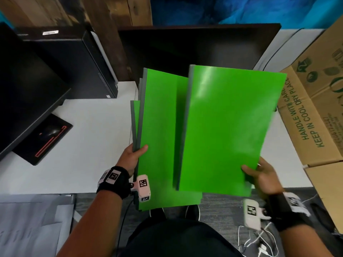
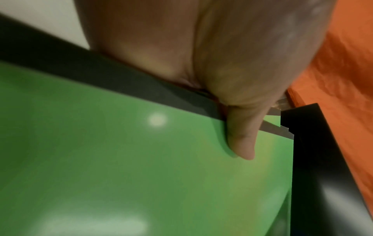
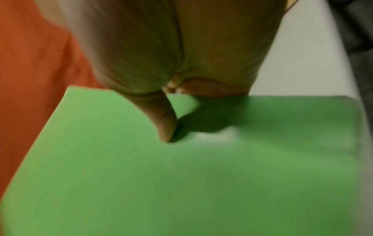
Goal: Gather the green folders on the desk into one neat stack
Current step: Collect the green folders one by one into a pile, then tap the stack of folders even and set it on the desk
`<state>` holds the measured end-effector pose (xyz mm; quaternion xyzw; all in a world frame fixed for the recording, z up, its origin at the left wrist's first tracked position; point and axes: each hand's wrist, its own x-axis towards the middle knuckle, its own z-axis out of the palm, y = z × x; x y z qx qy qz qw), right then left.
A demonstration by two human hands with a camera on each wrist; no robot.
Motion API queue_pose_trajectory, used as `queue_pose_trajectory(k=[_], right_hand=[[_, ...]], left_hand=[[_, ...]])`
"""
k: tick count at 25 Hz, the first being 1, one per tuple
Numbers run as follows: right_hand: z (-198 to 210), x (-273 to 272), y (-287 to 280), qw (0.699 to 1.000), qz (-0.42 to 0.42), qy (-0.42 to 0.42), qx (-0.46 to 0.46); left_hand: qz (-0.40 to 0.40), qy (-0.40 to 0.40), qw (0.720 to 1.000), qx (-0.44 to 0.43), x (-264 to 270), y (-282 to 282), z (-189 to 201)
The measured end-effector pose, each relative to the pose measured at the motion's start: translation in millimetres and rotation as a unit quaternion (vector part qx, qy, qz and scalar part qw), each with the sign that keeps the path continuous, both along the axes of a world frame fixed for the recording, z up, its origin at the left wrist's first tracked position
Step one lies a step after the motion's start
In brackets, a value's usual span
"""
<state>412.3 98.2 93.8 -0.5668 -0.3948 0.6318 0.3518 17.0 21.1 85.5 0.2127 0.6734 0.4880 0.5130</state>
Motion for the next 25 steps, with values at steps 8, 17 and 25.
queue_pose_trajectory(k=[8,17,25], right_hand=[[-34,-96,35,0.998,0.046,-0.039,0.008],[27,-122,58,0.984,0.016,0.020,0.175],[20,-117,52,0.980,0.012,-0.014,0.200]], left_hand=[[0.011,-0.031,0.998,0.048,24,19,13],[0.023,0.229,0.957,0.177,21,40,66],[-0.007,0.201,0.962,0.187,46,32,57]])
